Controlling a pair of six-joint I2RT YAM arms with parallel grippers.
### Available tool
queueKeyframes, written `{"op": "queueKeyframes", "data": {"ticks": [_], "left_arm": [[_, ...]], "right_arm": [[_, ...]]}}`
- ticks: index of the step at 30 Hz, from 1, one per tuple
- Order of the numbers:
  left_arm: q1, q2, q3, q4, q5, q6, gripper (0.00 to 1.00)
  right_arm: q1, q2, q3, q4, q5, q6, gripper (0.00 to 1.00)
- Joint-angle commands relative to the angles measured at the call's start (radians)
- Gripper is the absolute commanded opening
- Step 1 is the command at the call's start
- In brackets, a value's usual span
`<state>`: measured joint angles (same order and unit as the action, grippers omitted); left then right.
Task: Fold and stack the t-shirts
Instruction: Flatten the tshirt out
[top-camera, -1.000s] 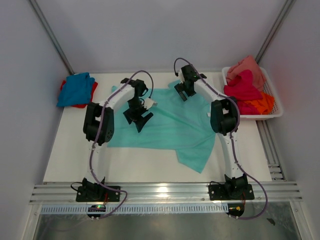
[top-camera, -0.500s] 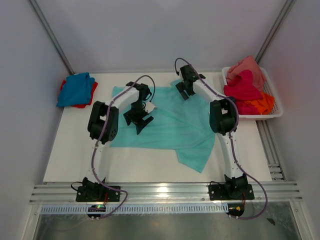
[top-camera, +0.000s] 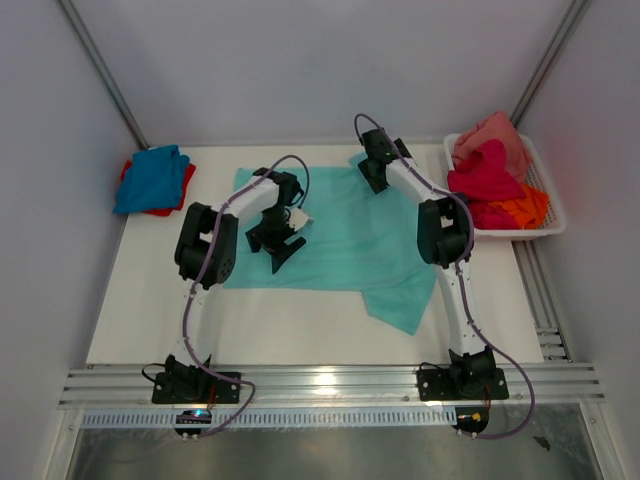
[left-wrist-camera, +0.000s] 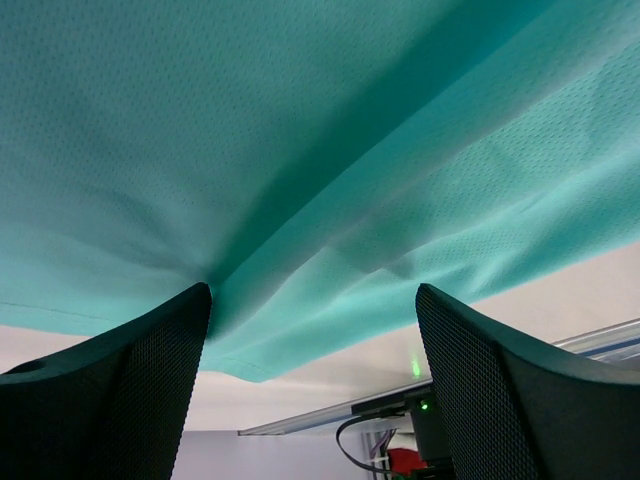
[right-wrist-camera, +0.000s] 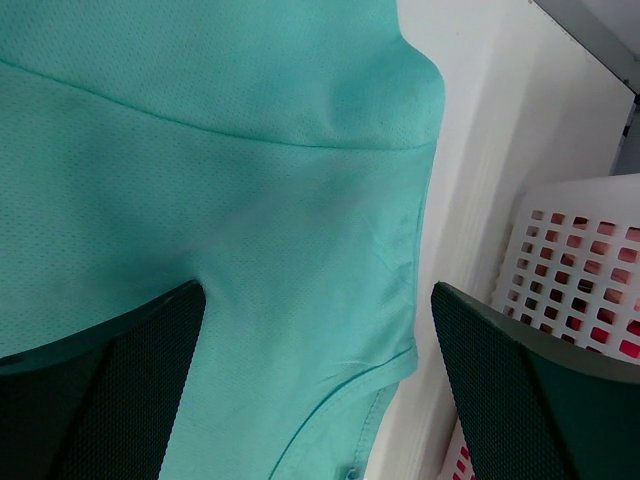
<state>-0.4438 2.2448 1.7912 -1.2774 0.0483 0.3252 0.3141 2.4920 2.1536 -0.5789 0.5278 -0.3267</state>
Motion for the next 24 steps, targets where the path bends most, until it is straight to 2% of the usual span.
{"op": "queueKeyframes", "data": {"ticks": [1, 5, 9, 11, 15, 19, 20, 24], "left_arm": [[-0.006, -0.060, -0.016, 0.012, -0.008, -0.009, 0.85], [-0.006, -0.074, -0.020, 0.024, -0.019, -0.021, 0.84], [-0.006, -0.114, 0.006, 0.059, -0.041, -0.046, 0.85], [-0.006, -0.126, 0.039, 0.064, -0.038, -0.060, 0.86], [-0.006, -0.143, 0.137, 0.061, -0.021, -0.095, 0.86], [-0.006, -0.155, 0.157, 0.056, -0.002, -0.086, 0.87], [-0.006, -0.159, 0.155, 0.050, 0.022, -0.078, 0.88], [-0.006, -0.185, 0.146, 0.004, 0.155, -0.015, 0.89]], "right_arm": [[-0.021, 0.059, 0.009, -0.024, 0.028, 0.005, 1.00], [-0.021, 0.024, 0.006, -0.038, 0.003, 0.043, 0.99], [-0.018, -0.128, -0.049, -0.020, -0.154, 0.064, 0.99], [-0.006, -0.204, -0.101, -0.003, -0.198, 0.042, 0.99], [0.026, -0.260, -0.149, 0.002, -0.250, -0.026, 0.99], [0.026, -0.275, -0.132, -0.033, -0.449, -0.018, 0.99], [0.028, -0.272, -0.123, -0.045, -0.562, -0.024, 1.00], [0.054, -0.216, -0.032, -0.130, -0.733, -0.077, 0.99]]}}
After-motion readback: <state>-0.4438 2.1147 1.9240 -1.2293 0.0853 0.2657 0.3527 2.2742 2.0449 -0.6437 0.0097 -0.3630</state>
